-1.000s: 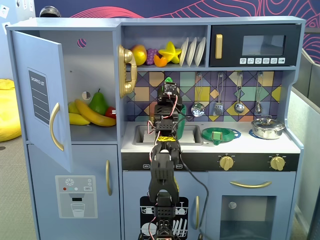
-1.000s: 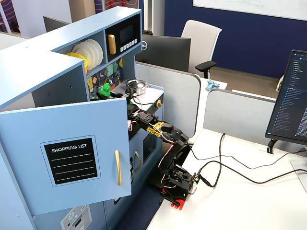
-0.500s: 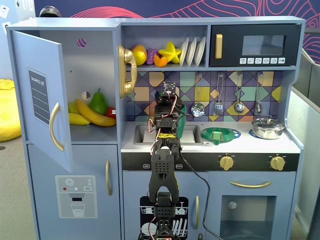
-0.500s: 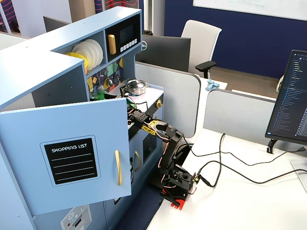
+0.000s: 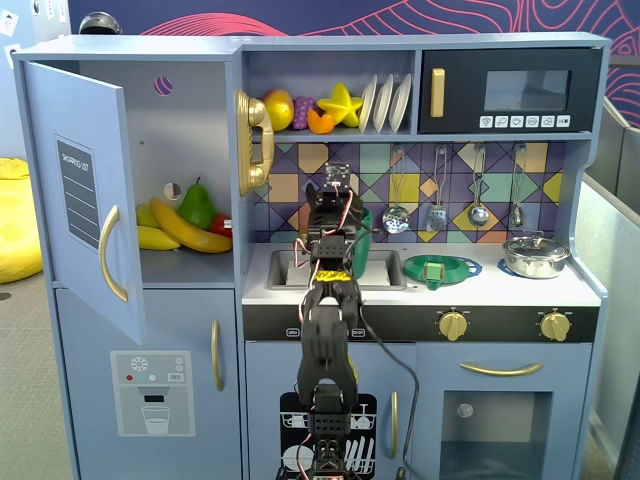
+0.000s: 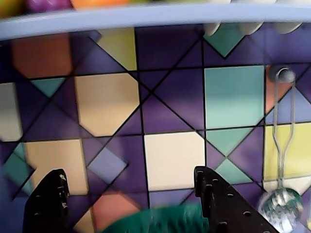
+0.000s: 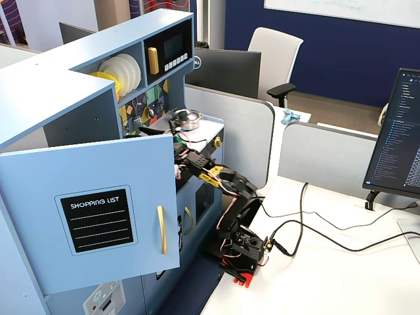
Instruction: Pick up the green pineapple from the left cabinet and place it in the green recipient
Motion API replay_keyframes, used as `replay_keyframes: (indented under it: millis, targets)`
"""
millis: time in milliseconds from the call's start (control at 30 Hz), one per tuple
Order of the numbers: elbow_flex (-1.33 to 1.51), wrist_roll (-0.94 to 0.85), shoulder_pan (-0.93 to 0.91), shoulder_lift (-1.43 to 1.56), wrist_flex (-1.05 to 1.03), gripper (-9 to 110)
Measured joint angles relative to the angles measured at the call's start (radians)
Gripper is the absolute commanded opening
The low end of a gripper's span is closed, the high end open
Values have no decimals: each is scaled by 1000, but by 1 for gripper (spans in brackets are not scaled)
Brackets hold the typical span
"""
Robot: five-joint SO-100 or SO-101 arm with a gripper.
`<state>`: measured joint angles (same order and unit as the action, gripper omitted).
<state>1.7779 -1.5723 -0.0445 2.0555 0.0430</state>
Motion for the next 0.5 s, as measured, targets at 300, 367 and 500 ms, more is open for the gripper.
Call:
replay_keyframes:
  millis: [300,367,500]
  targets:
    - [495,-38,-14,528,-373,21]
    - [584,-40,-31,609,-491,18]
    - [735,-64,-48,724,-772,11]
